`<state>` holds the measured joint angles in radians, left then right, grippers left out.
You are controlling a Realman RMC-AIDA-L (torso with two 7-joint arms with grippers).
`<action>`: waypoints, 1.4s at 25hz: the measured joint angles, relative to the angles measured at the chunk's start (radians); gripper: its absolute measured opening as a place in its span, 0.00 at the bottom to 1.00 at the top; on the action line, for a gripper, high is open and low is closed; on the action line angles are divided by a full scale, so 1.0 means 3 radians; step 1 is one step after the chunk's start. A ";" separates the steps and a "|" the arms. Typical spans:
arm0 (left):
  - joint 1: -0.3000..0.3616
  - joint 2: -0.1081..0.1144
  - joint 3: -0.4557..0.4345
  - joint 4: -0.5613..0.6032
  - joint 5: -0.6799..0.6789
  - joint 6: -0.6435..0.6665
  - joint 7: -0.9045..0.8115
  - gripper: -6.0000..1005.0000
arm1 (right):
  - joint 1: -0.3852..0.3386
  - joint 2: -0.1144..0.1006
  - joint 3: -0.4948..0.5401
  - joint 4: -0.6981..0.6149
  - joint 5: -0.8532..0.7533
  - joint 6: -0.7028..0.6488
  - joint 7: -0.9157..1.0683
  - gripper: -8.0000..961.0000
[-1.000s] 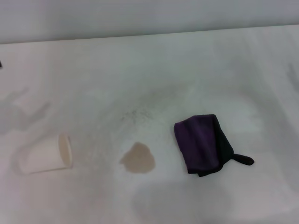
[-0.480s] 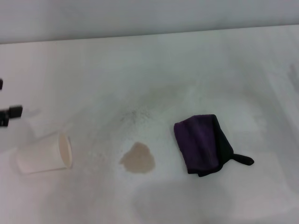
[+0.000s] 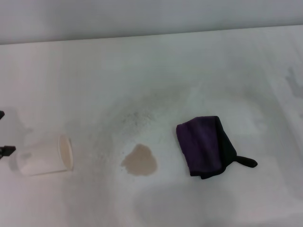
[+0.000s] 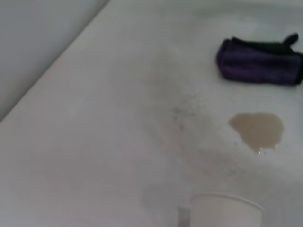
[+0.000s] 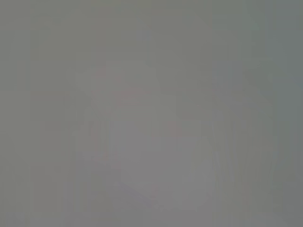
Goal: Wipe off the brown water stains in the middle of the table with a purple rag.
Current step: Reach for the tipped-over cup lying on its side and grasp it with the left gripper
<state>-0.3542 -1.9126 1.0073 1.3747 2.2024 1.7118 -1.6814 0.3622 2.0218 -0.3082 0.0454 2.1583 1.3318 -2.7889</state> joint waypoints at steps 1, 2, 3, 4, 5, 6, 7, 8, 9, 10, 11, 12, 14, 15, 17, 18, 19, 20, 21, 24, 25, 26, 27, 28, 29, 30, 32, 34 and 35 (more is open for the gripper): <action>-0.0004 -0.0016 0.0001 0.0000 0.0039 0.0000 0.0056 0.87 | 0.0000 0.0000 0.0001 0.0011 0.0000 0.0013 0.0005 0.85; -0.0005 -0.0033 0.0002 -0.0004 0.0072 0.0001 0.0105 0.87 | -0.0001 0.0000 0.0003 0.0021 0.0000 0.0025 0.0011 0.85; -0.0006 -0.0055 0.0002 -0.0019 0.0113 0.0000 0.0175 0.87 | -0.0001 0.0000 0.0004 0.0028 0.0000 0.0038 0.0017 0.85; -0.0010 -0.0075 0.0001 -0.0039 0.0147 -0.0003 0.0232 0.87 | -0.0001 0.0000 0.0012 0.0040 0.0000 0.0046 0.0017 0.85; -0.0032 -0.0124 0.0000 -0.0123 0.0242 -0.0010 0.0353 0.87 | 0.0000 0.0000 0.0024 0.0049 0.0000 0.0052 0.0017 0.85; -0.0032 -0.0124 0.0000 -0.0123 0.0242 -0.0010 0.0353 0.87 | 0.0000 0.0000 0.0038 0.0054 0.0000 0.0052 0.0017 0.85; -0.0065 -0.0171 -0.0004 -0.0203 0.0328 -0.0014 0.0426 0.87 | 0.0001 0.0000 0.0055 0.0062 0.0001 0.0052 0.0017 0.85; -0.0085 -0.0195 -0.0007 -0.0243 0.0381 -0.0017 0.0458 0.87 | 0.0002 0.0000 0.0070 0.0072 0.0000 0.0052 0.0017 0.85; -0.0101 -0.0221 -0.0014 -0.0278 0.0441 -0.0029 0.0496 0.87 | 0.0002 0.0000 0.0078 0.0079 0.0000 0.0053 0.0017 0.85; -0.0114 -0.0251 -0.0019 -0.0312 0.0492 -0.0038 0.0529 0.87 | 0.0003 0.0000 0.0083 0.0087 0.0000 0.0060 0.0017 0.85; -0.0116 -0.0279 -0.0022 -0.0337 0.0534 -0.0073 0.0574 0.87 | 0.0003 0.0000 0.0086 0.0091 0.0000 0.0065 0.0018 0.85; -0.0113 -0.0300 -0.0022 -0.0351 0.0563 -0.0110 0.0615 0.87 | 0.0004 0.0000 0.0086 0.0094 0.0000 0.0066 0.0019 0.85; -0.0106 -0.0325 -0.0022 -0.0386 0.0600 -0.0185 0.0681 0.87 | 0.0004 0.0000 0.0087 0.0100 0.0000 0.0068 0.0021 0.85; -0.0109 -0.0332 -0.0018 -0.0418 0.0615 -0.0220 0.0710 0.87 | 0.0005 0.0000 0.0087 0.0107 0.0000 0.0068 0.0021 0.85; -0.0140 -0.0335 -0.0012 -0.0510 0.0636 -0.0265 0.0754 0.87 | 0.0008 0.0000 0.0087 0.0128 0.0000 0.0069 0.0021 0.85; -0.0158 -0.0336 -0.0014 -0.0557 0.0650 -0.0286 0.0784 0.87 | 0.0009 0.0000 0.0088 0.0134 0.0000 0.0069 0.0022 0.85; -0.0165 -0.0343 -0.0019 -0.0587 0.0660 -0.0314 0.0820 0.87 | 0.0010 0.0000 0.0091 0.0139 0.0000 0.0069 0.0022 0.85; -0.0165 -0.0343 -0.0019 -0.0587 0.0660 -0.0314 0.0820 0.87 | 0.0010 0.0000 0.0097 0.0142 0.0000 0.0070 0.0021 0.85; -0.0170 -0.0348 -0.0023 -0.0610 0.0667 -0.0336 0.0846 0.87 | 0.0010 0.0000 0.0105 0.0148 0.0000 0.0072 0.0022 0.85; -0.0177 -0.0370 -0.0022 -0.0731 0.0669 -0.0454 0.0985 0.87 | 0.0010 0.0000 0.0123 0.0175 0.0000 0.0086 0.0024 0.85; -0.0183 -0.0370 -0.0020 -0.0763 0.0670 -0.0475 0.1003 0.87 | 0.0010 0.0000 0.0125 0.0180 0.0000 0.0091 0.0024 0.85; -0.0194 -0.0372 -0.0020 -0.0807 0.0670 -0.0507 0.1032 0.87 | 0.0010 0.0000 0.0125 0.0181 0.0000 0.0092 0.0025 0.85; -0.0202 -0.0374 -0.0022 -0.0842 0.0669 -0.0533 0.1059 0.87 | 0.0009 0.0000 0.0125 0.0182 0.0000 0.0093 0.0025 0.85; -0.0209 -0.0378 -0.0028 -0.0871 0.0659 -0.0560 0.1095 0.87 | 0.0009 0.0000 0.0125 0.0182 0.0000 0.0092 0.0025 0.85; -0.0210 -0.0388 -0.0030 -0.0889 0.0645 -0.0582 0.1131 0.87 | 0.0008 0.0000 0.0125 0.0181 0.0000 0.0092 0.0025 0.85; -0.0209 -0.0394 -0.0032 -0.0902 0.0635 -0.0602 0.1156 0.87 | 0.0007 0.0000 0.0125 0.0181 0.0000 0.0092 0.0026 0.85; -0.0208 -0.0406 -0.0034 -0.0931 0.0629 -0.0636 0.1197 0.87 | 0.0004 0.0000 0.0125 0.0181 0.0000 0.0093 0.0026 0.85; -0.0213 -0.0413 -0.0035 -0.0994 0.0626 -0.0668 0.1244 0.87 | 0.0004 0.0000 0.0125 0.0181 0.0000 0.0093 0.0026 0.85; -0.0221 -0.0414 -0.0035 -0.1032 0.0626 -0.0689 0.1264 0.87 | 0.0004 0.0000 0.0124 0.0181 0.0000 0.0093 0.0026 0.85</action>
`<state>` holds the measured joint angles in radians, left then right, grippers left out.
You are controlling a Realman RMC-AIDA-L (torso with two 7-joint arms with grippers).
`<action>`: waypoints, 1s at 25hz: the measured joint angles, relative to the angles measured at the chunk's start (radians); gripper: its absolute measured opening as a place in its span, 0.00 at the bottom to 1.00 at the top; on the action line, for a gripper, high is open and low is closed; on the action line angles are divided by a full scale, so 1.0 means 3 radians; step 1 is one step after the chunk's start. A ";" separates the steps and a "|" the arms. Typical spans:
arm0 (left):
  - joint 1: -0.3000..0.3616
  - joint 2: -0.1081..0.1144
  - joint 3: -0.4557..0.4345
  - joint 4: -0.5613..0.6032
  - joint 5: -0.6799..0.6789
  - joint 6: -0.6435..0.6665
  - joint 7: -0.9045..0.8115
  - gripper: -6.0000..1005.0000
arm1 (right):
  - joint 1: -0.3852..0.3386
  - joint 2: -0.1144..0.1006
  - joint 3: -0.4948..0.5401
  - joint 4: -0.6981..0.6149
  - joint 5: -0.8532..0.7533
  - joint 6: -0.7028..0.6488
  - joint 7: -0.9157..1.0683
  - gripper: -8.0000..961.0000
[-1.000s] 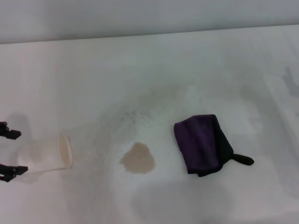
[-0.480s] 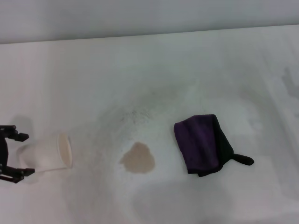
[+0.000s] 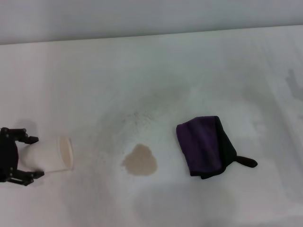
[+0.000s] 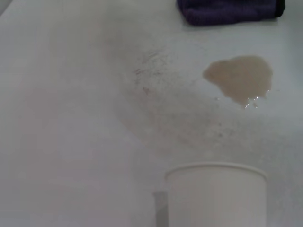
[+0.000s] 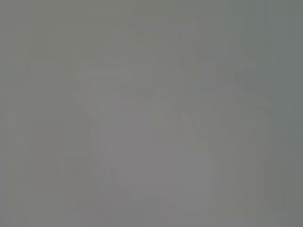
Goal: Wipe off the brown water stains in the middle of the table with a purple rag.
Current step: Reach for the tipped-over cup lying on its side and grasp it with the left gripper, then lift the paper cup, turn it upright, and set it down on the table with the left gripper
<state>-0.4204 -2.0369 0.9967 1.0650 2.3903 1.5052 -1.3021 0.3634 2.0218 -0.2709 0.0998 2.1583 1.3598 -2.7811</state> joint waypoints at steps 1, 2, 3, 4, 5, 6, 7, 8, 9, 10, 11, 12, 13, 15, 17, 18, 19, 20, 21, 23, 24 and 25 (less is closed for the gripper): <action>-0.0009 -0.0001 0.0000 -0.0033 -0.0001 -0.0026 0.0018 0.87 | 0.0000 0.0000 0.0000 0.0000 0.0000 -0.0001 0.0000 0.85; -0.0017 -0.0002 0.0000 -0.0063 -0.0002 -0.0067 0.0031 0.87 | 0.0000 0.0000 -0.0001 0.0000 0.0000 -0.0002 0.0000 0.85; -0.0024 -0.0006 0.0000 -0.0096 -0.0007 -0.0112 0.0045 0.87 | 0.0000 0.0000 -0.0001 0.0000 0.0000 -0.0006 0.0000 0.85; -0.0028 -0.0010 0.0000 -0.0120 -0.0012 -0.0142 0.0056 0.87 | 0.0000 0.0000 -0.0002 0.0001 0.0000 -0.0008 0.0000 0.85; -0.0031 -0.0011 0.0001 -0.0137 -0.0018 -0.0164 0.0066 0.87 | 0.0001 0.0000 -0.0002 0.0002 0.0000 -0.0009 0.0000 0.85; -0.0033 -0.0019 0.0001 -0.0158 -0.0026 -0.0196 0.0086 0.87 | 0.0001 0.0000 -0.0002 0.0002 0.0000 -0.0015 0.0000 0.85; -0.0036 -0.0031 0.0001 -0.0176 -0.0036 -0.0232 0.0119 0.87 | 0.0003 0.0000 -0.0002 0.0003 0.0000 -0.0026 0.0000 0.85; -0.0038 -0.0036 0.0001 -0.0182 -0.0043 -0.0247 0.0136 0.87 | 0.0004 0.0000 -0.0002 0.0003 0.0000 -0.0039 0.0000 0.85; -0.0040 -0.0043 0.0001 -0.0193 -0.0062 -0.0265 0.0165 0.87 | 0.0005 0.0000 -0.0002 0.0004 0.0000 -0.0049 0.0000 0.85; -0.0041 -0.0046 0.0001 -0.0204 -0.0079 -0.0276 0.0185 0.87 | 0.0005 -0.0001 -0.0002 0.0004 0.0000 -0.0056 0.0000 0.85; -0.0051 -0.0047 0.0001 -0.0236 -0.0107 -0.0280 0.0213 0.86 | 0.0005 -0.0002 -0.0002 0.0004 -0.0003 -0.0058 0.0000 0.85; -0.0063 -0.0047 0.0001 -0.0264 -0.0125 -0.0283 0.0232 0.85 | 0.0005 -0.0003 -0.0003 0.0003 -0.0006 -0.0056 0.0000 0.85; -0.0084 -0.0047 0.0001 -0.0299 -0.0139 -0.0285 0.0246 0.84 | 0.0006 -0.0003 -0.0006 0.0002 -0.0012 -0.0050 0.0000 0.85; -0.0111 -0.0047 0.0001 -0.0336 -0.0145 -0.0287 0.0257 0.81 | 0.0006 -0.0003 -0.0020 -0.0001 -0.0024 -0.0038 0.0000 0.85; -0.0157 -0.0059 0.0001 -0.0393 -0.0190 -0.0302 0.0268 0.79 | 0.0006 -0.0004 -0.0029 -0.0008 -0.0029 -0.0035 0.0000 0.85; -0.0161 -0.0067 0.0001 -0.0399 -0.0228 -0.0308 0.0275 0.78 | 0.0006 -0.0005 -0.0032 -0.0012 -0.0031 -0.0038 0.0000 0.85; -0.0161 -0.0071 0.0000 -0.0397 -0.0268 -0.0312 0.0279 0.76 | 0.0006 -0.0006 -0.0033 -0.0015 -0.0031 -0.0040 -0.0001 0.85; -0.0154 -0.0076 -0.0001 -0.0392 -0.0324 -0.0314 0.0285 0.75 | 0.0005 -0.0009 -0.0035 -0.0019 -0.0031 -0.0040 -0.0001 0.85; -0.0146 -0.0080 -0.0002 -0.0379 -0.0410 -0.0316 0.0288 0.74 | 0.0003 -0.0012 -0.0036 -0.0022 -0.0031 -0.0034 0.0000 0.85; -0.0134 -0.0081 -0.0005 -0.0369 -0.0582 -0.0317 0.0290 0.72 | -0.0004 -0.0018 -0.0037 -0.0028 -0.0031 -0.0012 0.0000 0.85; -0.0130 -0.0081 -0.0021 -0.0375 -0.0713 -0.0317 0.0290 0.72 | -0.0006 -0.0021 -0.0037 -0.0033 -0.0031 0.0002 0.0000 0.85; -0.0130 -0.0084 -0.0048 -0.0386 -0.0770 -0.0316 0.0289 0.71 | -0.0008 -0.0021 -0.0038 -0.0037 -0.0031 0.0015 0.0000 0.85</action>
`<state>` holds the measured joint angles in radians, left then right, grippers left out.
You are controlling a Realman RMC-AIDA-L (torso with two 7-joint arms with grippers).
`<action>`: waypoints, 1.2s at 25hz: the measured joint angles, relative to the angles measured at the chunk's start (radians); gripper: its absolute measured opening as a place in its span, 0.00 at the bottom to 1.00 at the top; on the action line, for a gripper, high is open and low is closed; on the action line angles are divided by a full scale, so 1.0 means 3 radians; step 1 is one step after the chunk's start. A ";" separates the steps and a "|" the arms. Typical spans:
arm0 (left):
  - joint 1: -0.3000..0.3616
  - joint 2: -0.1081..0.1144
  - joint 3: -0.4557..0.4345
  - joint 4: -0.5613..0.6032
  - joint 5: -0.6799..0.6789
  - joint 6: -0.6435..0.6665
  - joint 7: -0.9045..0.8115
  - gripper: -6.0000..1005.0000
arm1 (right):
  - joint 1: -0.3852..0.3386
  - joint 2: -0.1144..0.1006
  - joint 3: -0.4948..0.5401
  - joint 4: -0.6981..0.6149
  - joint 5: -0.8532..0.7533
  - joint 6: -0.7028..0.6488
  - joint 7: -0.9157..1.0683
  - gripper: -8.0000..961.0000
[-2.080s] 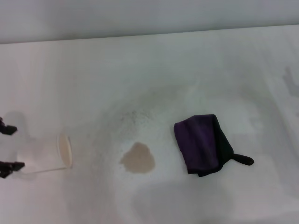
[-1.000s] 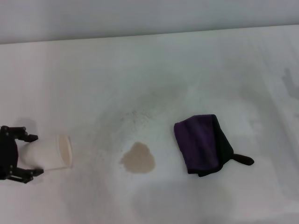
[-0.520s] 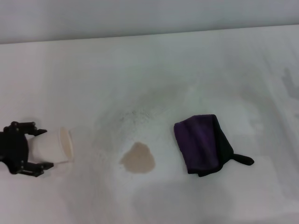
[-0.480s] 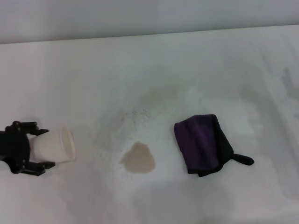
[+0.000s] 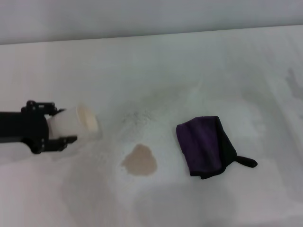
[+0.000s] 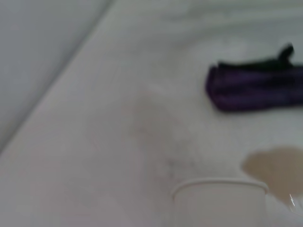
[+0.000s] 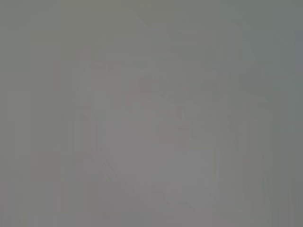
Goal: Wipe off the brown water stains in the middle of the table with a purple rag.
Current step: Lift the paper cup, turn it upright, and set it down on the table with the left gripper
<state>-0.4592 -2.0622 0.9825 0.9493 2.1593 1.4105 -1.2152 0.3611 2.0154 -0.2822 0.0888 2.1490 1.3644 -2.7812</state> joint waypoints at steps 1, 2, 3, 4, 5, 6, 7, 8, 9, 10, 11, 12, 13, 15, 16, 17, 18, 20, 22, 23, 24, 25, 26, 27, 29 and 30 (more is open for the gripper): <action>0.0000 -0.0004 -0.0033 -0.0012 -0.0062 0.0003 -0.0001 0.70 | -0.0001 -0.0001 -0.0001 -0.0003 0.0000 0.0017 -0.0002 0.85; 0.0002 -0.0011 -0.0061 -0.0023 -0.0113 0.0006 -0.0001 0.69 | 0.0000 -0.0001 -0.0002 -0.0005 -0.0002 0.0042 -0.0008 0.85; 0.0009 -0.0021 -0.0101 -0.0045 -0.0222 0.0013 0.0000 0.69 | 0.0001 -0.0001 -0.0006 -0.0005 -0.0009 0.0066 -0.0016 0.85; 0.0018 -0.0027 -0.0118 -0.0075 -0.0339 0.0013 0.0002 0.68 | 0.0004 -0.0001 -0.0013 -0.0009 -0.0018 0.0092 -0.0025 0.85; 0.0029 -0.0030 -0.0130 -0.0119 -0.0481 0.0014 0.0010 0.67 | 0.0006 -0.0001 -0.0024 -0.0025 -0.0037 0.0116 -0.0030 0.85; 0.0040 -0.0028 -0.0129 -0.0182 -0.0644 0.0016 0.0032 0.67 | 0.0009 0.0000 -0.0037 -0.0048 -0.0065 0.0127 -0.0032 0.85; 0.0045 -0.0021 -0.0130 -0.0277 -0.0827 0.0014 0.0080 0.66 | 0.0012 0.0000 -0.0047 -0.0071 -0.0091 0.0136 -0.0033 0.85; 0.0048 -0.0020 -0.0135 -0.0371 -0.1005 0.0011 0.0144 0.65 | 0.0018 0.0001 -0.0056 -0.0098 -0.0115 0.0139 -0.0033 0.85; 0.0049 -0.0020 -0.0141 -0.0421 -0.1082 0.0008 0.0177 0.65 | 0.0028 0.0001 -0.0069 -0.0118 -0.0131 0.0140 -0.0031 0.85; 0.0050 -0.0021 -0.0164 -0.0486 -0.1197 0.0005 0.0222 0.65 | 0.0040 0.0002 -0.0084 -0.0128 -0.0139 0.0141 -0.0028 0.85; 0.0052 -0.0023 -0.0212 -0.0575 -0.1319 0.0001 0.0268 0.65 | 0.0055 0.0002 -0.0116 -0.0138 -0.0141 0.0141 -0.0023 0.85; 0.0053 -0.0023 -0.0304 -0.0744 -0.1502 0.0006 0.0349 0.64 | 0.0070 0.0001 -0.0154 -0.0148 -0.0141 0.0141 -0.0017 0.85; 0.0052 -0.0023 -0.0328 -0.0801 -0.1579 0.0010 0.0389 0.64 | 0.0083 0.0000 -0.0189 -0.0159 -0.0142 0.0141 -0.0013 0.85; 0.0060 -0.0022 -0.0388 -0.1044 -0.1838 0.0023 0.0551 0.64 | 0.0099 -0.0001 -0.0240 -0.0191 -0.0143 0.0144 -0.0006 0.85; 0.0067 -0.0024 -0.0391 -0.1114 -0.1915 0.0023 0.0607 0.64 | 0.0104 -0.0001 -0.0266 -0.0219 -0.0143 0.0145 -0.0005 0.85; 0.0082 -0.0028 -0.0395 -0.1225 -0.2032 0.0022 0.0708 0.64 | 0.0108 0.0000 -0.0298 -0.0248 -0.0143 0.0145 -0.0005 0.85; 0.0098 -0.0033 -0.0396 -0.1310 -0.2106 0.0017 0.0782 0.64 | 0.0116 0.0000 -0.0340 -0.0279 -0.0143 0.0146 -0.0005 0.85; 0.0144 -0.0036 -0.0397 -0.1480 -0.2240 0.0008 0.0920 0.64 | 0.0131 -0.0002 -0.0400 -0.0307 -0.0144 0.0146 -0.0006 0.85; 0.0194 -0.0041 -0.0397 -0.1633 -0.2355 0.0002 0.1051 0.64 | 0.0136 -0.0005 -0.0443 -0.0356 -0.0144 0.0146 -0.0006 0.85; 0.0213 -0.0043 -0.0397 -0.1703 -0.2406 0.0002 0.1122 0.64 | 0.0132 -0.0005 -0.0462 -0.0388 -0.0144 0.0147 -0.0008 0.85; 0.0241 -0.0045 -0.0393 -0.1798 -0.2471 0.0004 0.1225 0.64 | 0.0126 -0.0004 -0.0468 -0.0405 -0.0143 0.0148 -0.0010 0.85; 0.0267 -0.0049 -0.0385 -0.1872 -0.2536 0.0011 0.1320 0.64 | 0.0121 -0.0003 -0.0477 -0.0422 -0.0144 0.0150 -0.0014 0.85; 0.0293 -0.0053 -0.0378 -0.1929 -0.2582 0.0015 0.1391 0.64 | 0.0117 -0.0004 -0.0480 -0.0433 -0.0143 0.0150 -0.0017 0.85; 0.0320 -0.0057 -0.0369 -0.1991 -0.2638 0.0022 0.1488 0.64 | 0.0116 -0.0005 -0.0481 -0.0442 -0.0143 0.0150 -0.0020 0.85; 0.0353 -0.0063 -0.0361 -0.2131 -0.2711 0.0025 0.1642 0.64 | 0.0112 -0.0006 -0.0481 -0.0472 -0.0143 0.0148 -0.0025 0.85; 0.0356 -0.0064 -0.0360 -0.2184 -0.2733 0.0026 0.1693 0.64 | 0.0109 -0.0006 -0.0481 -0.0489 -0.0143 0.0145 -0.0026 0.85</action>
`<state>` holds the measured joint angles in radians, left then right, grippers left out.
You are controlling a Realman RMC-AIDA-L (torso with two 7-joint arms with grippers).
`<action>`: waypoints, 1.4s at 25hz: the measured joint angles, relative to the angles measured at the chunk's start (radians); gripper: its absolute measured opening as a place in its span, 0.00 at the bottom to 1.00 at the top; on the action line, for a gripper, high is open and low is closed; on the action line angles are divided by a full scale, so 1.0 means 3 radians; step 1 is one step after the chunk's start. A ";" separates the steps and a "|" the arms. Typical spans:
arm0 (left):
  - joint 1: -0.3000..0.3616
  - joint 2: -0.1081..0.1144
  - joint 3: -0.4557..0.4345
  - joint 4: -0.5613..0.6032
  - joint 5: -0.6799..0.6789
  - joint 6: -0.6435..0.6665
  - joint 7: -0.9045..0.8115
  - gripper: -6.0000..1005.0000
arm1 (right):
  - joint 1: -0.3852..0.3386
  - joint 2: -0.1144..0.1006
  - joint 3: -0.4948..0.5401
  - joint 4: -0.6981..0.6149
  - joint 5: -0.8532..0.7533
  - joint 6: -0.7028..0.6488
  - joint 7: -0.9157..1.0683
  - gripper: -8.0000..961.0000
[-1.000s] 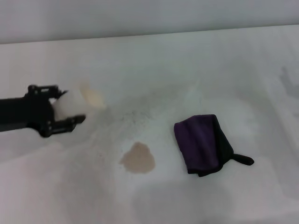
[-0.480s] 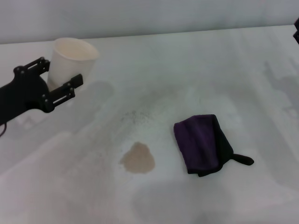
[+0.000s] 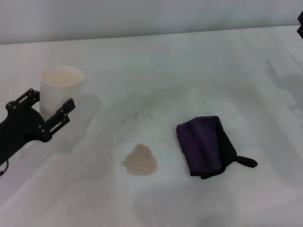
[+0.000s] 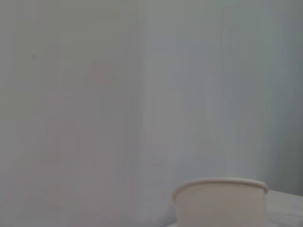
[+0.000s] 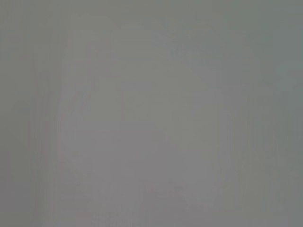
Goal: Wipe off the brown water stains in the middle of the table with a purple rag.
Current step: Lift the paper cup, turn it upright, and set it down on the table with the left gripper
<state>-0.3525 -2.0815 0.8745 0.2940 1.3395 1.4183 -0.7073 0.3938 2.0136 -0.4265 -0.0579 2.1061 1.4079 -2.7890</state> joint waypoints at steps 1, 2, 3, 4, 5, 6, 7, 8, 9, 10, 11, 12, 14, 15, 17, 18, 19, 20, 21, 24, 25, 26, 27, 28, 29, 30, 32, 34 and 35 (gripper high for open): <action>0.0001 0.0000 0.0000 -0.0032 -0.0007 0.0000 0.0029 0.64 | -0.0003 0.0000 0.0000 -0.0013 0.0000 -0.0003 -0.0001 0.85; 0.0001 0.0000 0.0000 -0.0074 -0.0021 0.0001 0.0073 0.64 | -0.0005 -0.0001 0.0000 -0.0022 0.0000 -0.0005 -0.0003 0.85; 0.0001 -0.0001 0.0000 -0.0106 -0.0023 0.0002 0.0114 0.64 | -0.0007 -0.0003 0.0000 -0.0029 0.0000 -0.0007 -0.0005 0.85; 0.0002 -0.0003 0.0000 -0.0141 -0.0024 0.0002 0.0156 0.64 | -0.0008 -0.0003 0.0000 -0.0031 0.0000 -0.0009 -0.0007 0.85; 0.0002 -0.0004 0.0000 -0.0164 -0.0025 0.0002 0.0188 0.64 | -0.0012 -0.0006 0.0000 -0.0050 0.0000 -0.0012 -0.0007 0.85; 0.0002 -0.0006 0.0000 -0.0187 -0.0026 0.0002 0.0219 0.64 | -0.0012 -0.0006 0.0000 -0.0050 0.0000 -0.0012 -0.0007 0.85; 0.0003 -0.0006 -0.0001 -0.0201 -0.0027 0.0003 0.0240 0.64 | -0.0017 -0.0008 0.0000 -0.0065 0.0000 -0.0013 -0.0006 0.85; 0.0003 -0.0006 -0.0001 -0.0219 -0.0028 0.0003 0.0269 0.64 | -0.0023 -0.0008 0.0000 -0.0082 0.0000 -0.0013 -0.0005 0.85; 0.0003 -0.0006 0.0000 -0.0233 -0.0029 0.0002 0.0288 0.64 | -0.0030 -0.0008 0.0000 -0.0102 0.0000 -0.0015 -0.0001 0.85; 0.0003 -0.0005 -0.0002 -0.0262 -0.0030 -0.0005 0.0324 0.64 | -0.0033 -0.0007 0.0000 -0.0108 0.0000 -0.0018 0.0000 0.85; 0.0003 -0.0005 -0.0004 -0.0286 -0.0031 -0.0013 0.0353 0.64 | -0.0035 -0.0006 0.0000 -0.0112 0.0000 -0.0020 0.0003 0.85; -0.0001 -0.0005 -0.0007 -0.0324 -0.0031 -0.0022 0.0404 0.64 | -0.0035 -0.0006 0.0000 -0.0113 0.0000 -0.0021 0.0004 0.85; -0.0010 -0.0005 -0.0008 -0.0382 -0.0032 -0.0025 0.0479 0.64 | -0.0040 -0.0005 0.0000 -0.0114 0.0000 -0.0020 0.0004 0.85; -0.0012 -0.0005 -0.0005 -0.0415 -0.0033 -0.0027 0.0530 0.64 | -0.0042 -0.0005 0.0000 -0.0114 0.0000 -0.0019 0.0004 0.85; -0.0012 -0.0009 -0.0007 -0.0478 -0.0035 -0.0032 0.0626 0.64 | -0.0044 -0.0004 0.0000 -0.0114 0.0000 -0.0018 0.0002 0.85; -0.0009 -0.0011 -0.0011 -0.0511 -0.0043 -0.0040 0.0676 0.64 | -0.0045 -0.0004 0.0000 -0.0114 0.0000 -0.0018 0.0003 0.85; -0.0005 -0.0012 -0.0012 -0.0541 -0.0051 -0.0047 0.0705 0.64 | -0.0047 -0.0005 0.0000 -0.0114 0.0000 -0.0018 0.0003 0.85; -0.0002 -0.0014 -0.0013 -0.0584 -0.0067 -0.0063 0.0745 0.64 | -0.0048 -0.0006 0.0000 -0.0114 0.0000 -0.0017 0.0003 0.85; 0.0000 -0.0015 -0.0010 -0.0617 -0.0077 -0.0075 0.0774 0.64 | -0.0050 -0.0007 0.0000 -0.0114 0.0000 -0.0016 0.0003 0.85; 0.0008 -0.0016 -0.0002 -0.0713 -0.0087 -0.0125 0.0845 0.64 | -0.0054 -0.0008 0.0000 -0.0114 0.0000 -0.0003 0.0007 0.85; 0.0031 -0.0016 -0.0001 -0.0737 -0.0088 -0.0165 0.0869 0.64 | -0.0055 -0.0008 0.0000 -0.0114 0.0000 -0.0001 0.0011 0.85; 0.0031 -0.0016 -0.0001 -0.0737 -0.0088 -0.0165 0.0869 0.64 | -0.0055 -0.0009 0.0000 -0.0114 0.0000 0.0000 0.0014 0.85; 0.0050 -0.0016 0.0000 -0.0742 -0.0088 -0.0183 0.0880 0.64 | -0.0055 -0.0008 0.0000 -0.0114 0.0000 0.0000 0.0017 0.85; 0.0063 -0.0016 -0.0001 -0.0742 -0.0089 -0.0193 0.0895 0.64 | -0.0055 -0.0008 0.0000 -0.0114 0.0000 0.0000 0.0018 0.85; 0.0081 -0.0016 0.0000 -0.0743 -0.0089 -0.0204 0.0918 0.64 | -0.0055 -0.0008 0.0000 -0.0114 0.0000 0.0001 0.0019 0.85; 0.0097 -0.0016 -0.0001 -0.0743 -0.0089 -0.0212 0.0935 0.64 | -0.0055 -0.0006 0.0000 -0.0114 0.0000 0.0002 0.0019 0.85; 0.0118 -0.0016 0.0000 -0.0744 -0.0089 -0.0226 0.0969 0.64 | -0.0055 -0.0003 0.0000 -0.0114 0.0000 0.0004 0.0020 0.85; 0.0139 -0.0016 -0.0001 -0.0749 -0.0088 -0.0243 0.1024 0.64 | -0.0055 -0.0001 0.0000 -0.0114 0.0000 0.0005 0.0020 0.85; 0.0151 -0.0018 0.0000 -0.0761 -0.0087 -0.0251 0.1068 0.64 | -0.0055 0.0000 0.0000 -0.0114 0.0000 0.0005 0.0021 0.85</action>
<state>-0.3072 -2.0869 0.8743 0.0657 1.3134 1.3430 -0.3870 0.3773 2.0137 -0.4264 -0.0921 2.1062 1.4095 -2.7829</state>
